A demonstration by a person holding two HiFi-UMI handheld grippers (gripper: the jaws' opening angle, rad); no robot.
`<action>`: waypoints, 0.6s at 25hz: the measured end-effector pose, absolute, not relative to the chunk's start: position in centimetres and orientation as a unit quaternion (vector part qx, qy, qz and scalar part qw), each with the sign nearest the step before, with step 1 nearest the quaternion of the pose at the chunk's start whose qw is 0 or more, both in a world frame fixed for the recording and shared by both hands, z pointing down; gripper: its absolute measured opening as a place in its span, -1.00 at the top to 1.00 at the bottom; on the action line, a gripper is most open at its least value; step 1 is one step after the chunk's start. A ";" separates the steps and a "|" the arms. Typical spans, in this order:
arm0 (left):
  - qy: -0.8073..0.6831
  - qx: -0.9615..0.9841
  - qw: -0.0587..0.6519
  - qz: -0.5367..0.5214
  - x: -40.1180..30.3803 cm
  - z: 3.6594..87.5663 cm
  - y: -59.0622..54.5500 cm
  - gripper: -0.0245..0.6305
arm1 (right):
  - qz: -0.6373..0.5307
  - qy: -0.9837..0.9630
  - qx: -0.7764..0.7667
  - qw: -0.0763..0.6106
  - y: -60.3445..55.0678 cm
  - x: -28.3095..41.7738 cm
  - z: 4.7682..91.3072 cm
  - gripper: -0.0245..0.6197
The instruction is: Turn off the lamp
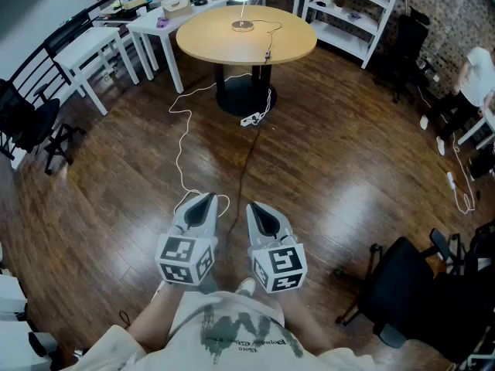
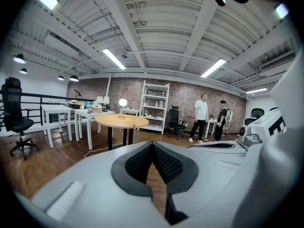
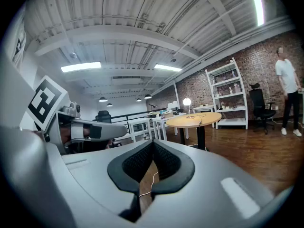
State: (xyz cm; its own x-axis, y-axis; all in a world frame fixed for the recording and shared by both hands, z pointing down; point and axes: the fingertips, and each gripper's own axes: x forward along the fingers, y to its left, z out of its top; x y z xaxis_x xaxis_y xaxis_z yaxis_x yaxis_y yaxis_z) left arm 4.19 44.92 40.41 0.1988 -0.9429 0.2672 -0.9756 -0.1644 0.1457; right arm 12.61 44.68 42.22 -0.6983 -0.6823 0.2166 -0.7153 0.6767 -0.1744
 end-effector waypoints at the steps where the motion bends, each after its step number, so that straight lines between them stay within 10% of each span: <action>1: -0.629 0.762 0.144 0.059 4.3 40.5 44.6 0.94 | 0.124 -0.914 0.381 0.068 44.3 12.4 42.2 0.92; 15: -0.593 0.789 0.155 0.051 1.4 42.7 34.1 0.94 | 0.110 -0.914 0.376 0.103 34.7 6.6 43.2 0.87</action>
State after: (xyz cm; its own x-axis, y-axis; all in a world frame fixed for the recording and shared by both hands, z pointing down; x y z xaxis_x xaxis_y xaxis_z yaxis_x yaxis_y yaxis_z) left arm 1.45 34.10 42.68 0.2914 -0.9194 0.2641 -0.9510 -0.2488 0.1833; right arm 6.61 34.65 43.21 -0.6965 -0.6646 0.2705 -0.7098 0.6934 -0.1239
